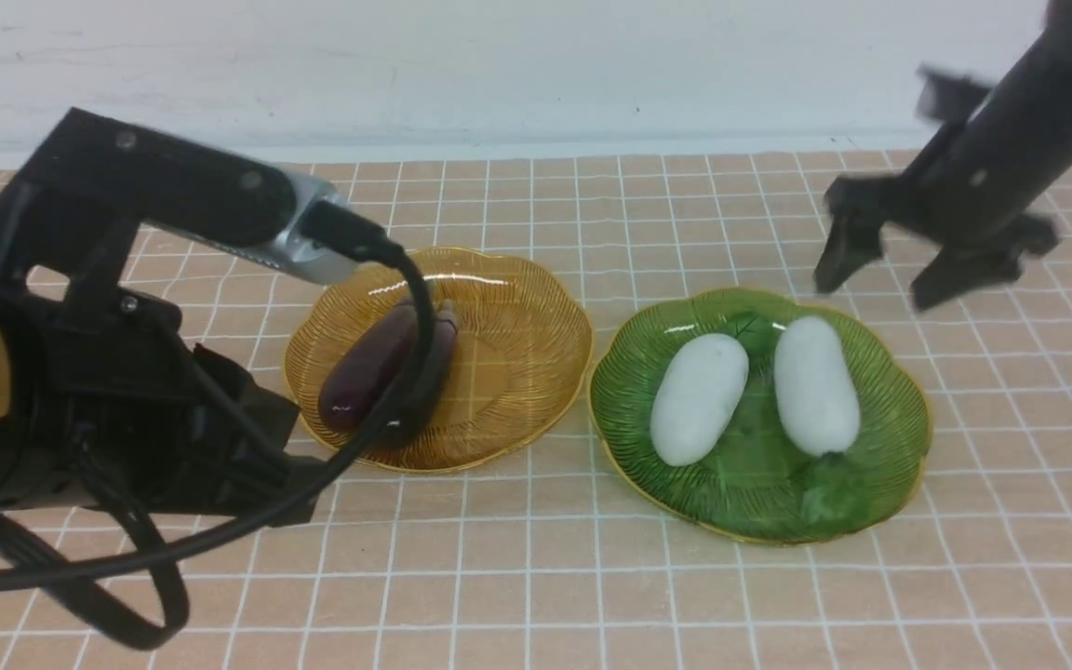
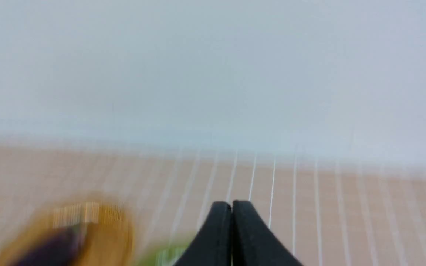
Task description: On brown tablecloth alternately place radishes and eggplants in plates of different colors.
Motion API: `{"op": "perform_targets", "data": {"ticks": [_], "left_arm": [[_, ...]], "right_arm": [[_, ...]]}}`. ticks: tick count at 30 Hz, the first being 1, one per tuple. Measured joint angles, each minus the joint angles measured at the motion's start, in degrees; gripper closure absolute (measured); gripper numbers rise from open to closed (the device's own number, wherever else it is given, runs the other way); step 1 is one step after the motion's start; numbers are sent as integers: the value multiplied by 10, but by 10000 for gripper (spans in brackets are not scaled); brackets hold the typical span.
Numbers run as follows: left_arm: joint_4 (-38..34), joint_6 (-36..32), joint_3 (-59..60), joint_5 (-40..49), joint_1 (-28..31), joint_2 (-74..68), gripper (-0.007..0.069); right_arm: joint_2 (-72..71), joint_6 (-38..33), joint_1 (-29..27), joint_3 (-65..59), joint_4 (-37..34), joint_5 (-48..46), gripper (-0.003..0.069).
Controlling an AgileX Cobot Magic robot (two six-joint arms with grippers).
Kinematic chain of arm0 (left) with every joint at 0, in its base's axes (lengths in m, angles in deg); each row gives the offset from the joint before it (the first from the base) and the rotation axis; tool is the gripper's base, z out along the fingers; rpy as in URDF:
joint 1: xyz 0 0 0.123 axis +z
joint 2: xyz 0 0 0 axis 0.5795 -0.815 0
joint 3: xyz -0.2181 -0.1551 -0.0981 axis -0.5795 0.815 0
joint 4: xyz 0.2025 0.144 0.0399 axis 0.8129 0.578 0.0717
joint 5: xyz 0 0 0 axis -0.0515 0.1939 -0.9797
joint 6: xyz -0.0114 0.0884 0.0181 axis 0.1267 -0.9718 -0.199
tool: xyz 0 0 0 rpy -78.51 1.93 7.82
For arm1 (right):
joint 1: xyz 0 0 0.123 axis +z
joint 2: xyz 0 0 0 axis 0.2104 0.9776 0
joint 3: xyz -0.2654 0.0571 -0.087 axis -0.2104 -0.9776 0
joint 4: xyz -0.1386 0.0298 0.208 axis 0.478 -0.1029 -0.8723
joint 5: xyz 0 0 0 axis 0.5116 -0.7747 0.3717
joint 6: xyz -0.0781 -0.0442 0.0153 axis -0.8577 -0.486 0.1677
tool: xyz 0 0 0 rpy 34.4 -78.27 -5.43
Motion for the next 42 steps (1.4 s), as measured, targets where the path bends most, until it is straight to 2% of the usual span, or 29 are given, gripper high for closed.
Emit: {"op": "perform_targets", "data": {"ticks": [2,7,11,15,21,32,37,42], "left_arm": [[0,1,0,0,0,0,628],[-1,3,1,-1,0,0,628],[-1,12,1,-4,0,1,628],[5,27,2,-5,0,8,628],[26,61,34,-31,-1,72,628],[130,193,222,-214,-1,360,628],[133,203,260,-238,-1,426,628],[142,202,261,-238,-1,429,628]], "right_arm": [[-102,-2,0,-90,7,95,668],[-309,-2,0,-277,14,252,674],[-428,6,0,-432,14,315,674],[-476,3,0,-508,15,372,674],[-480,-2,-1,-548,17,440,674],[-480,-8,-1,-553,27,457,674],[-480,-8,-1,-553,27,455,674],[-480,-8,-1,-553,27,453,674]]}}
